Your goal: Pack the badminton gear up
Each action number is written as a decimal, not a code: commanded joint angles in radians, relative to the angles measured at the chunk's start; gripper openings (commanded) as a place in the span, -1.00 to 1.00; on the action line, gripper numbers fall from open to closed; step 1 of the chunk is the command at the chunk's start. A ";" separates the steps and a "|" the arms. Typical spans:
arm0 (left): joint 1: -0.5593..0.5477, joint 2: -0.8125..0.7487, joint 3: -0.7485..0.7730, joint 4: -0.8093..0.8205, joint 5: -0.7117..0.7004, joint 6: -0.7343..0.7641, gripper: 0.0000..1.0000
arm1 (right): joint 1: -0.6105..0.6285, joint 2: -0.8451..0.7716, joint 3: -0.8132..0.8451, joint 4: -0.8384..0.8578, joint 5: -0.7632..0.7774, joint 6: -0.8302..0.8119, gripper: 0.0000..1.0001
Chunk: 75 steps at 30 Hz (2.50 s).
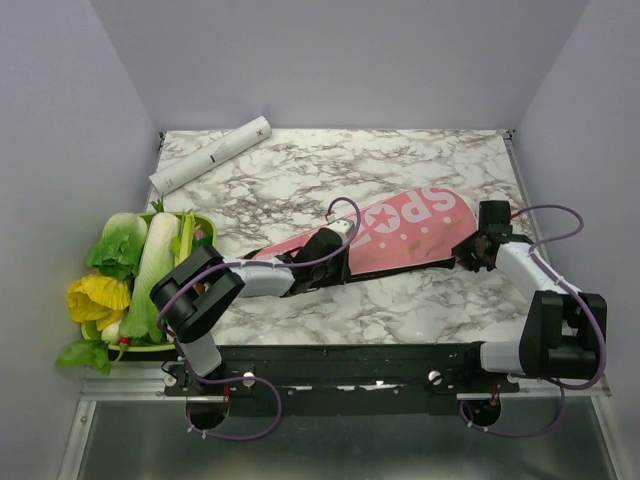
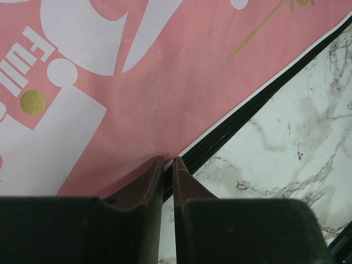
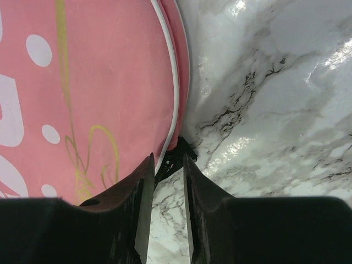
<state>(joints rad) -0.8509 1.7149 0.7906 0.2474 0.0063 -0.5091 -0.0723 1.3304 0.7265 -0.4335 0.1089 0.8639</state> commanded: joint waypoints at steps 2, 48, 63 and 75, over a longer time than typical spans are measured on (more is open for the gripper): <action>0.007 0.032 -0.039 0.003 0.018 -0.003 -0.61 | -0.004 0.030 -0.018 0.038 -0.046 0.018 -0.32; 0.012 0.084 -0.027 0.039 0.057 0.006 -0.67 | 0.385 -0.025 0.011 0.033 -0.005 0.161 -0.99; 0.012 0.075 -0.053 0.053 0.081 0.007 -0.67 | 0.295 -0.094 0.082 -0.225 0.238 -0.098 -0.16; 0.012 0.081 -0.073 0.081 0.107 0.007 -0.67 | 0.212 -0.021 0.062 -0.182 0.126 -0.355 -0.16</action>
<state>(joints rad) -0.8398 1.7664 0.7639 0.4038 0.0803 -0.5156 0.1444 1.2659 0.8028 -0.6243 0.2710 0.6006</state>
